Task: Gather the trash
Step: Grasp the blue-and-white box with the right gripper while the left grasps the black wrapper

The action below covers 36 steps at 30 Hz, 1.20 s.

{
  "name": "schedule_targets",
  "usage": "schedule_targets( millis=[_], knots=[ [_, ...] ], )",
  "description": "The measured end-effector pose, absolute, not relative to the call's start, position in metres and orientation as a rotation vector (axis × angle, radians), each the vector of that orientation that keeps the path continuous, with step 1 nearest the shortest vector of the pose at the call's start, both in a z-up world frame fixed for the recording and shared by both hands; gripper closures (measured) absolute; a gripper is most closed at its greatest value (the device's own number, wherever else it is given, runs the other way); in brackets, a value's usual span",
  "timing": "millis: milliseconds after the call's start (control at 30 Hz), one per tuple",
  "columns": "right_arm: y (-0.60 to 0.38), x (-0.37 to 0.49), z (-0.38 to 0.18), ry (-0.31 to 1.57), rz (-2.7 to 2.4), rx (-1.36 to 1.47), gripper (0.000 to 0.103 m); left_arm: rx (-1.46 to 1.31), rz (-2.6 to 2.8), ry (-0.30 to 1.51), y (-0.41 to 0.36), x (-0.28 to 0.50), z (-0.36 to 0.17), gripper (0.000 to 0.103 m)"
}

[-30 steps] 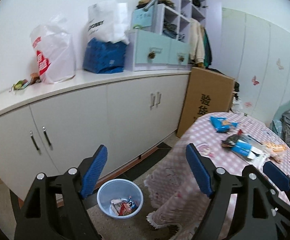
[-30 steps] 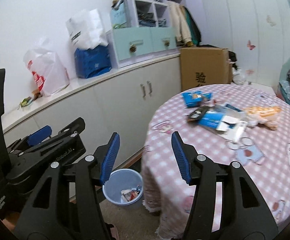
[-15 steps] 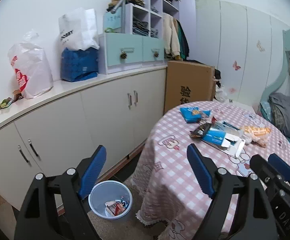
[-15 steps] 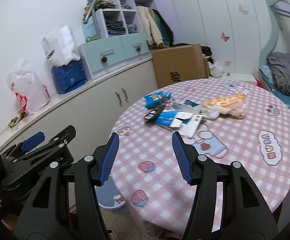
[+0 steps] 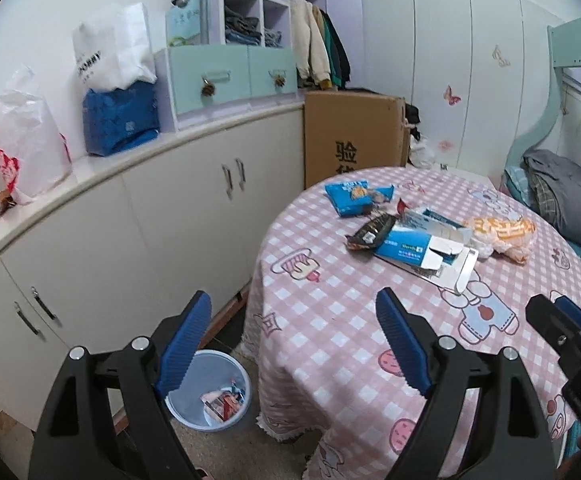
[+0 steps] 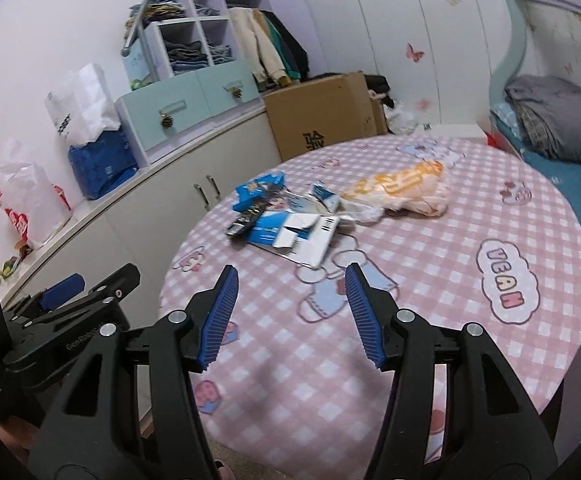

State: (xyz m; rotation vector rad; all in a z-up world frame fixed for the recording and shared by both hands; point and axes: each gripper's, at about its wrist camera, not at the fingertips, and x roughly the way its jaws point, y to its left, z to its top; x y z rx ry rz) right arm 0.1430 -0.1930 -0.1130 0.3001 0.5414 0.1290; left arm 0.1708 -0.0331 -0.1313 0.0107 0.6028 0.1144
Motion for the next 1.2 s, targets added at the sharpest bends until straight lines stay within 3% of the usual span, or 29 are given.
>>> schedule_targets(
  millis=[1100,1167,1200],
  knots=[
    [-0.224,0.289,-0.166,0.801,0.245,0.644,0.045,0.151,-0.093,0.685,-0.045,0.291,-0.166,0.02],
    [-0.226,0.292,-0.167,0.798,0.255,0.671,0.048,0.167,-0.117,0.675,-0.049,0.297,-0.169,0.02],
    [-0.225,0.293,-0.167,0.799,0.259,0.673,0.057,0.172,-0.125,0.673,-0.051,0.299,-0.169,0.02]
  ],
)
